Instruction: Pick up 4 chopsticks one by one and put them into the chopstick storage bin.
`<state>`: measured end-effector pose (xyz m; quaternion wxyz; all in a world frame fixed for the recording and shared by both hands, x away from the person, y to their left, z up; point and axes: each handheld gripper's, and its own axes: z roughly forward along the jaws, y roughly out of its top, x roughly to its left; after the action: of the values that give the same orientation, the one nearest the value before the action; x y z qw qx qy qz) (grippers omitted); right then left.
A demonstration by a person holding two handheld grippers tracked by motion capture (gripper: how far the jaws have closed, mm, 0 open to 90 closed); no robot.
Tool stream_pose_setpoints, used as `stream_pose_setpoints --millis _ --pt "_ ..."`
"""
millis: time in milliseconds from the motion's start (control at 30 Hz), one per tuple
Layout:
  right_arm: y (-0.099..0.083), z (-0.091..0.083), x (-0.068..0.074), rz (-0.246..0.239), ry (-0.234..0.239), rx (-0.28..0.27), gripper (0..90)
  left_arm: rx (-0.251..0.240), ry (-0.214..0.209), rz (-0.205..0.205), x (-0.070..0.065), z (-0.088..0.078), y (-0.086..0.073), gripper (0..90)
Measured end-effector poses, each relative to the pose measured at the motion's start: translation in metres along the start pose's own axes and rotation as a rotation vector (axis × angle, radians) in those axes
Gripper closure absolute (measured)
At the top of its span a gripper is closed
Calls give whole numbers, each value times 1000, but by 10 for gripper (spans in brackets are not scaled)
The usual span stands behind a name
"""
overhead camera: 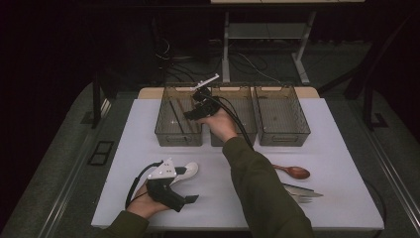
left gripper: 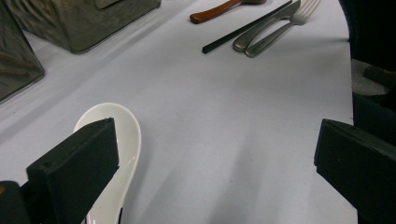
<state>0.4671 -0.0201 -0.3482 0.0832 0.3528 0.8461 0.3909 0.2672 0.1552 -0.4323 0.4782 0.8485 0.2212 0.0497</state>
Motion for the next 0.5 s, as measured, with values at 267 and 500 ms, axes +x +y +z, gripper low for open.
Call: stream_pose_setpoints --millis 267,500 --pt "-21 -26 -9 -11 38 -29 401 -3 4 -8 -1 1 0 0" --pt "-37 -45 -13 -50 56 -27 389 -5 7 -2 0 0 0 0"
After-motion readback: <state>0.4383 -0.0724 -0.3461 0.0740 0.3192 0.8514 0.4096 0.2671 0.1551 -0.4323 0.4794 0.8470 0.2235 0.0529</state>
